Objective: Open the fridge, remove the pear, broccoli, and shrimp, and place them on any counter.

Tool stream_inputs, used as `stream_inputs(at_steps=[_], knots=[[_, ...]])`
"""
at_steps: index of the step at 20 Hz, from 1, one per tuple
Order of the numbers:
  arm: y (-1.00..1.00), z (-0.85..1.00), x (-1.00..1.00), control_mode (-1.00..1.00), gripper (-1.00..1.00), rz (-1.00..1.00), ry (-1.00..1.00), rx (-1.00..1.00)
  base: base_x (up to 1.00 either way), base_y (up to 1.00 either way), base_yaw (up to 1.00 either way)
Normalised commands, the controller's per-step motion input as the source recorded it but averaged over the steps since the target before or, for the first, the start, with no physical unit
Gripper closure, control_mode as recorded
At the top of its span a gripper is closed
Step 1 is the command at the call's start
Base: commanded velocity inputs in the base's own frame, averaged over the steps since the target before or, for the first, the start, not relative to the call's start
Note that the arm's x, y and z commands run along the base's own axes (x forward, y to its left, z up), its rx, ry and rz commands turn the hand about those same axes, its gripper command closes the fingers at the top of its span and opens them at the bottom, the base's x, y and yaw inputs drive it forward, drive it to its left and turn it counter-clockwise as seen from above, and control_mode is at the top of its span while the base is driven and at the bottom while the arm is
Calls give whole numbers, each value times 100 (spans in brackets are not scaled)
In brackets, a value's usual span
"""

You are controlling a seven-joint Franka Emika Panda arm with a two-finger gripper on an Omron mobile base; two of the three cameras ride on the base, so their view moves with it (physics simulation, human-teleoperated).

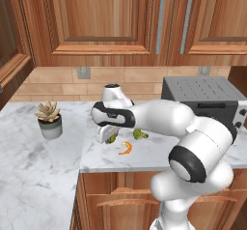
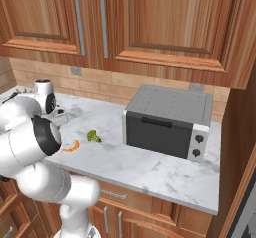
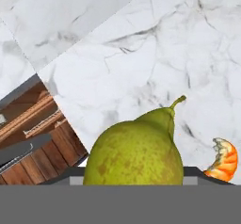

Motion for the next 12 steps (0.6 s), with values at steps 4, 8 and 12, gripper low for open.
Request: stream_inputs(at_steps=[4, 8, 12], knots=[[3, -46, 52, -100, 100, 2, 0, -3, 0, 0, 0], [1, -48, 34, -100, 100, 0, -1, -5, 0, 0, 0], [0, -55, 24, -100, 100, 0, -1, -3, 0, 0, 0]])
